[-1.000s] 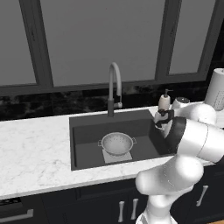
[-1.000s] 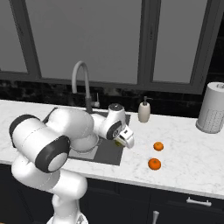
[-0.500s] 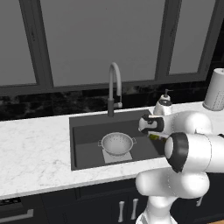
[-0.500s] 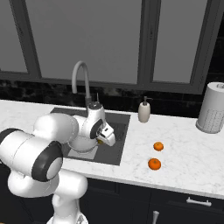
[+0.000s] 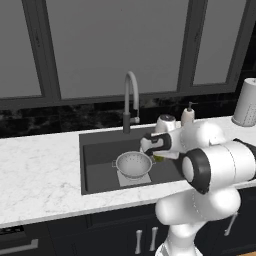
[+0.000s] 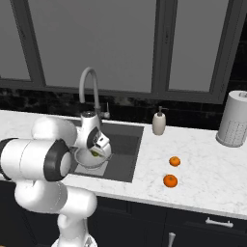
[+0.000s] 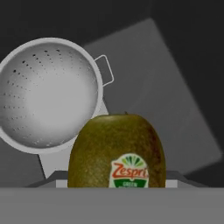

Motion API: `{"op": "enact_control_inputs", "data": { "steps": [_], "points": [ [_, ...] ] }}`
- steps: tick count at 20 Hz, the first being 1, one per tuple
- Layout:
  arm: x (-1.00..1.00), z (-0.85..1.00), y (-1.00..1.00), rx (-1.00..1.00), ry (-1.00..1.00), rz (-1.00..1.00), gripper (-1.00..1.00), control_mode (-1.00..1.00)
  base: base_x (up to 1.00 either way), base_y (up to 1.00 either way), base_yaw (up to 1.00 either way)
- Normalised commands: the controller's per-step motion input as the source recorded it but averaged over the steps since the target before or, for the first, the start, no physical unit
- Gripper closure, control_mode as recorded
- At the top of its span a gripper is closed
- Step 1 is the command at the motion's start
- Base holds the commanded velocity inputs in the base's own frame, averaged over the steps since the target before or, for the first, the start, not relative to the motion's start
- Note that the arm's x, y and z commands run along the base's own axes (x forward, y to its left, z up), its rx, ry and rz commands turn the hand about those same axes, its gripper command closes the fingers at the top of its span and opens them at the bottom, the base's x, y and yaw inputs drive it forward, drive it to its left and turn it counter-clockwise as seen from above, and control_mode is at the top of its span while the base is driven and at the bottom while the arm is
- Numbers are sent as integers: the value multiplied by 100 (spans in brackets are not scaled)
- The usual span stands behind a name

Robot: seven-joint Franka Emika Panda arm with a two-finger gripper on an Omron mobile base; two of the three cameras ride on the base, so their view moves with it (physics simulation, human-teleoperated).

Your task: Put the colander in the sink, put the tangerine, kiwi, orange in the colander, and turn on the sink faucet and pour water over the colander.

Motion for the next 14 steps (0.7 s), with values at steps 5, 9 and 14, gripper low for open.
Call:
{"op": "enact_control_inputs", "data": {
  "steps": [5,9,14],
  "points": [
    [12,-5,28,0,11,0,100,-100,0,0,0],
    [15,-29,15,0,2,0,100,-100,0,0,0],
    [29,-53,0,0,0,0,100,-100,0,0,0]
  ]
}}
